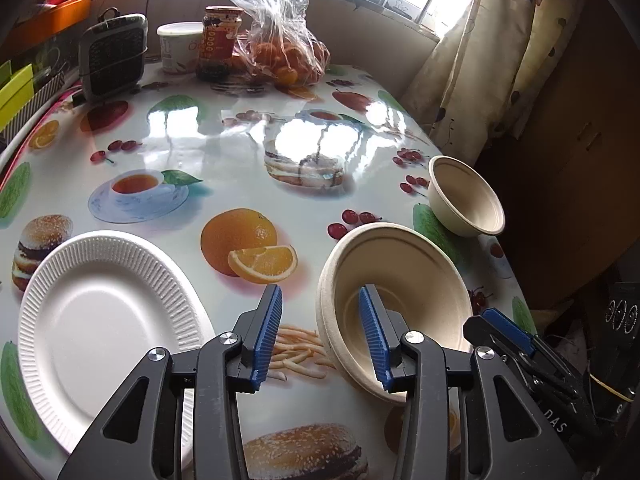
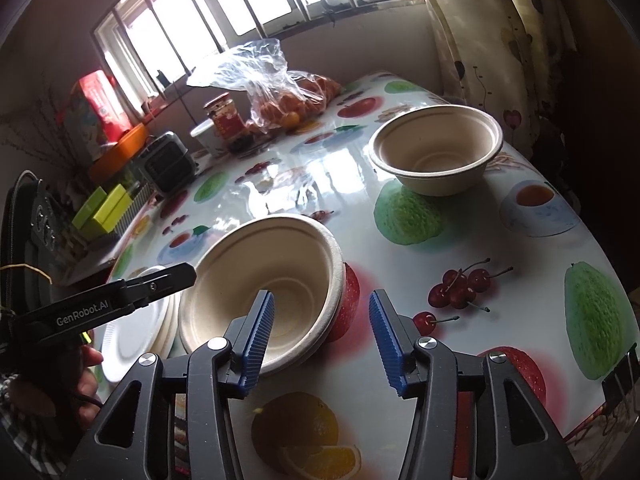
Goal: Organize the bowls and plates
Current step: 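Open both tools to release the kraft bowls, then move both open tools to the separate kraft bowl, then close both tools on the rim of the kraft bowl, then carry the gripped kraft bowl with both tools onto the bowl stack, then lower the bowl into the stack and open both tools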
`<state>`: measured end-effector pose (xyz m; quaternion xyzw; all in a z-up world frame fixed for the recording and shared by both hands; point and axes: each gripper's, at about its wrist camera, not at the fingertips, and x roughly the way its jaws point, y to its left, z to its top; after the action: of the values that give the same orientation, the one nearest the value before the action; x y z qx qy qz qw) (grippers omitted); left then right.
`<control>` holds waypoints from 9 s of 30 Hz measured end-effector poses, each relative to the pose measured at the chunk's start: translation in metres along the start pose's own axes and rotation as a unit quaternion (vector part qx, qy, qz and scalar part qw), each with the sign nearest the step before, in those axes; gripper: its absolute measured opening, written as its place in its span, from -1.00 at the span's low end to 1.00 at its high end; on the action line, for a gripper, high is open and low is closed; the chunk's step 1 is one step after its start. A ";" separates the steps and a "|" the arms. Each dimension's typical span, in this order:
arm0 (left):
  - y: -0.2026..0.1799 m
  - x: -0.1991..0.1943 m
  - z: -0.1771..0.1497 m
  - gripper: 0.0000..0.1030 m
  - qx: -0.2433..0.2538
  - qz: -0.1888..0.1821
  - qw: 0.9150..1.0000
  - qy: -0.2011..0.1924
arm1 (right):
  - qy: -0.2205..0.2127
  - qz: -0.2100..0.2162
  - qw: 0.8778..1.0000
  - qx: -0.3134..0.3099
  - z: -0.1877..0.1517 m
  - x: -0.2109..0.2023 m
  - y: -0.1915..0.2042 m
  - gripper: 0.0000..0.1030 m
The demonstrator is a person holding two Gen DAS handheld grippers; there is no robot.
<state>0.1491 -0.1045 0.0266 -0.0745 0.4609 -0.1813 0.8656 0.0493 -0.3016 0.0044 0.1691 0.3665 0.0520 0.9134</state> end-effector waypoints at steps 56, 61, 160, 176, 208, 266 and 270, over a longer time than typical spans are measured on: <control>-0.114 0.110 0.115 -0.31 0.123 -0.038 0.991 0.034 | -0.059 -0.131 0.988 0.050 0.100 0.022 -0.118 -0.21; -0.119 0.119 0.114 -0.37 0.128 -0.036 0.990 0.042 | -0.057 -0.130 0.989 0.050 0.101 0.025 -0.120 -0.26; -0.083 0.036 0.086 -0.80 0.073 -0.072 0.995 0.003 | -0.094 -0.093 0.991 0.005 0.077 -0.028 -0.040 -0.67; -0.053 0.006 0.063 -0.80 0.057 -0.067 0.996 -0.011 | -0.090 -0.078 0.993 -0.012 0.051 -0.036 -0.005 -0.67; -0.013 -0.021 0.020 -0.80 0.030 -0.052 0.998 -0.011 | -0.061 -0.055 0.996 -0.028 0.011 -0.030 0.029 -0.67; 0.002 0.004 0.001 -0.80 0.007 -0.041 0.999 0.022 | -0.024 -0.051 0.998 -0.020 -0.007 -0.007 0.022 -0.59; 0.002 0.004 0.002 -0.80 0.008 -0.041 0.999 0.021 | -0.024 -0.050 0.998 -0.020 -0.007 -0.008 0.022 -0.53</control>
<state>0.1529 -0.1044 0.0241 -0.0827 0.4744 -0.2215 0.8480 0.0399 -0.2806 0.0128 0.1330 0.3514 0.0094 0.9267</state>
